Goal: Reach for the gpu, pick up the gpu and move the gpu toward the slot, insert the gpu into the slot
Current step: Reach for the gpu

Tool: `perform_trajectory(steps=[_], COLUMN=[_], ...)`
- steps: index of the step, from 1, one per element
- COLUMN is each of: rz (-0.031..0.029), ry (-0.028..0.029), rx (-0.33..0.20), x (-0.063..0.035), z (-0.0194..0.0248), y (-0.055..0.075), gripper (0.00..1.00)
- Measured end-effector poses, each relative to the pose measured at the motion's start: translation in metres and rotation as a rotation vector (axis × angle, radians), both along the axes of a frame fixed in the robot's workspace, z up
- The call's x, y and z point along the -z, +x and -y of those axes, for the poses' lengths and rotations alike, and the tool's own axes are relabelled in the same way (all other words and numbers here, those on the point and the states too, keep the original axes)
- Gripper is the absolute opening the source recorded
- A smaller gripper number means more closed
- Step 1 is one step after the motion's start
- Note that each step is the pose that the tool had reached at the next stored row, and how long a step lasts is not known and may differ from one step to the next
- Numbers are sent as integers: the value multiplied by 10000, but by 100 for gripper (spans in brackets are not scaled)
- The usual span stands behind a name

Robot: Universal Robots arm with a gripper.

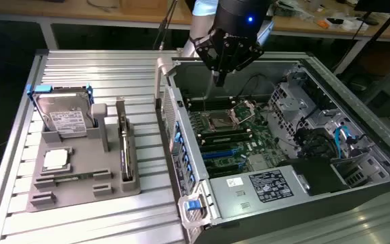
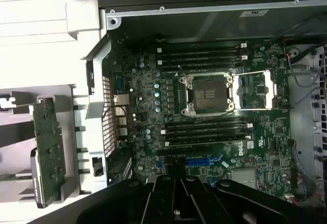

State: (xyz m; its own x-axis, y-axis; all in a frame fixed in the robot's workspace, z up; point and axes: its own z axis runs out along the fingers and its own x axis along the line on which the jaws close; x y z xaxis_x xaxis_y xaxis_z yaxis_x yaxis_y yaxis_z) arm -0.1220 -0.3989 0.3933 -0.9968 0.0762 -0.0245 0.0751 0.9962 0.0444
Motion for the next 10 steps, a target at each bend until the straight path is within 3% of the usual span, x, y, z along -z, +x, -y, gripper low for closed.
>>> perform_trajectory(steps=[2, 4, 10], rz=[7, 53, 71], ry=[-2, -1, -1], rx=[0, 0, -1], x=[-1, 0, 0], z=[0, 0, 0], y=[-40, -98, -240], gripper=[11, 11, 11])
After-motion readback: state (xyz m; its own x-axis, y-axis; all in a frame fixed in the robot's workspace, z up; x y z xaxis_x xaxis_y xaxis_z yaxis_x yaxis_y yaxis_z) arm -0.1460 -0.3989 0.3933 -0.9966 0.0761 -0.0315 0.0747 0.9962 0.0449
